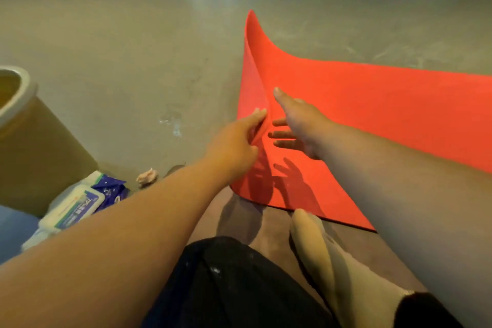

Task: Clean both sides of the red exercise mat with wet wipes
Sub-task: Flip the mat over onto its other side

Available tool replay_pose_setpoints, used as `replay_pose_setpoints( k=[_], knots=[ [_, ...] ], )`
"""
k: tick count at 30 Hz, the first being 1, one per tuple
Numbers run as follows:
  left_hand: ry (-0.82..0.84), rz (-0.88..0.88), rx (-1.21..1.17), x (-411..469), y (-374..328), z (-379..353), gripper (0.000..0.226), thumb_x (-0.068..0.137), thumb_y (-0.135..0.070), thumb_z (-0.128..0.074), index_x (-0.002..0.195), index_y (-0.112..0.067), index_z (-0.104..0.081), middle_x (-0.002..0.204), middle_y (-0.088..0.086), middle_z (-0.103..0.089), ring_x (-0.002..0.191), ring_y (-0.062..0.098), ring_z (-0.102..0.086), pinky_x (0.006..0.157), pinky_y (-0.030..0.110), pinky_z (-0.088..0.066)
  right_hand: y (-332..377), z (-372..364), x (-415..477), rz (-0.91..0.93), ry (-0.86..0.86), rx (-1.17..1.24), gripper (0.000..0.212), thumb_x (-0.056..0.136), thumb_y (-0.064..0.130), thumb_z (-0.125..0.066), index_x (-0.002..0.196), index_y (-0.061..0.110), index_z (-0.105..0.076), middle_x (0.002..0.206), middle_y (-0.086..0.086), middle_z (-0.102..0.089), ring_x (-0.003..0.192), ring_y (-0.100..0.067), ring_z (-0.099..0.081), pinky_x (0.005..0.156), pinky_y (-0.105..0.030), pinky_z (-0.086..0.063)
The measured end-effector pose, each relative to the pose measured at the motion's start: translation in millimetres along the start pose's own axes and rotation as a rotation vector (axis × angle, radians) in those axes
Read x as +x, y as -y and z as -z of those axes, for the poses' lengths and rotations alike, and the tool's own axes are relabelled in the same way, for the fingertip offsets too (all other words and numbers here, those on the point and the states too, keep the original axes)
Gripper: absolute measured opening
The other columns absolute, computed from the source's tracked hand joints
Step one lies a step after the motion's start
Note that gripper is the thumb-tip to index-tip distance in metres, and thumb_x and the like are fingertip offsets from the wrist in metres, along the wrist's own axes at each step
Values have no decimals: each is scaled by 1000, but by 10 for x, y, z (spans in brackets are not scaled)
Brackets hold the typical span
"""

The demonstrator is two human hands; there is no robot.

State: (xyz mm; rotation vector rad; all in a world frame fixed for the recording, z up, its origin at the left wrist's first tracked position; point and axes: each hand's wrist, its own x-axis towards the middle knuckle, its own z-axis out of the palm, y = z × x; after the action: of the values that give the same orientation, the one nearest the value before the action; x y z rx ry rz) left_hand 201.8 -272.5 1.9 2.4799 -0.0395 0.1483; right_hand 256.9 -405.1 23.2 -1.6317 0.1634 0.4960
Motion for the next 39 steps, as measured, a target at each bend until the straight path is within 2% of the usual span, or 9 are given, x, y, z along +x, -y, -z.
replay_pose_setpoints(
  k=[7, 10, 14, 20, 25, 28, 31, 35, 39],
  knots=[
    [103, -463, 117, -155, -1133, -191, 60, 70, -27, -31, 129, -39, -40, 125, 14, -63, 102, 41, -65, 84, 52, -53, 434, 852, -534, 152, -242, 132, 5, 93, 20, -58, 90, 15, -57, 73, 1, -50, 57, -11, -47, 50, -21, -38],
    [146, -574, 126, -118, -1539, -258, 58, 78, -32, -44, 136, -30, -48, 143, 9, -49, 119, 35, -58, 92, 54, -49, 488, 1273, -684, 216, -356, 118, 18, 89, -3, -51, 85, 14, -58, 73, -3, -57, 58, -14, -53, 48, -21, -42],
    [357, -378, 345, -10, -1681, -293, 108, 75, -44, -76, 153, -35, -1, 162, 6, -2, 146, 33, -16, 117, 42, -21, 445, 1888, -818, 218, -637, -86, 37, 82, 0, -57, 109, 24, -56, 99, -7, -64, 86, -25, -62, 73, -34, -53],
    [510, -202, 492, -134, -1368, -531, 100, 85, -30, -52, 136, -44, 33, 161, 11, -2, 132, 34, -42, 103, 40, -40, 325, 2565, -1020, 134, -671, -414, 37, 83, -2, -59, 119, 8, -63, 111, -14, -67, 96, -24, -62, 86, -33, -48],
    [255, -199, 402, -95, -1477, -754, 85, 92, -14, -37, 139, -51, 24, 153, 9, -23, 115, 37, -53, 92, 45, -47, 188, 2506, -1150, -2, -543, -1046, 45, 88, 15, -48, 132, 7, -51, 143, -16, -43, 133, -30, -39, 107, -36, -34],
    [224, -345, 498, 87, -1669, -694, 80, 96, -19, -34, 134, -63, 22, 143, 14, -29, 112, 42, -55, 94, 47, -47, 242, 2219, -1217, 13, -235, -1051, 88, 82, 26, -61, 152, 11, -9, 156, -23, 0, 145, -36, -8, 117, -38, -17],
    [224, -478, 778, 319, -2087, -341, 56, 102, -32, -32, 148, -50, -5, 147, 17, -27, 116, 40, -53, 97, 41, -44, 308, 2086, -1228, -13, -141, -1078, 129, 69, 36, -80, 148, 22, 22, 153, -28, 14, 142, -43, -14, 114, -43, -25],
    [118, -638, 927, 436, -2667, 188, 49, 102, -26, -32, 149, -41, -25, 144, 13, -35, 115, 37, -55, 90, 38, -43, 420, 1956, -1205, 168, -290, -893, 107, 85, 26, -61, 145, 16, 28, 153, -31, -4, 130, -36, -43, 102, -35, -37],
    [-165, -446, 260, 435, -2475, 327, 60, 88, -7, -51, 144, -25, -41, 143, 7, -45, 114, 29, -57, 95, 33, -41, 656, 1903, -1114, 309, -336, -554, 89, 83, 8, -46, 152, 24, 7, 140, -21, -44, 114, -33, -55, 91, -36, -48]
  ],
)
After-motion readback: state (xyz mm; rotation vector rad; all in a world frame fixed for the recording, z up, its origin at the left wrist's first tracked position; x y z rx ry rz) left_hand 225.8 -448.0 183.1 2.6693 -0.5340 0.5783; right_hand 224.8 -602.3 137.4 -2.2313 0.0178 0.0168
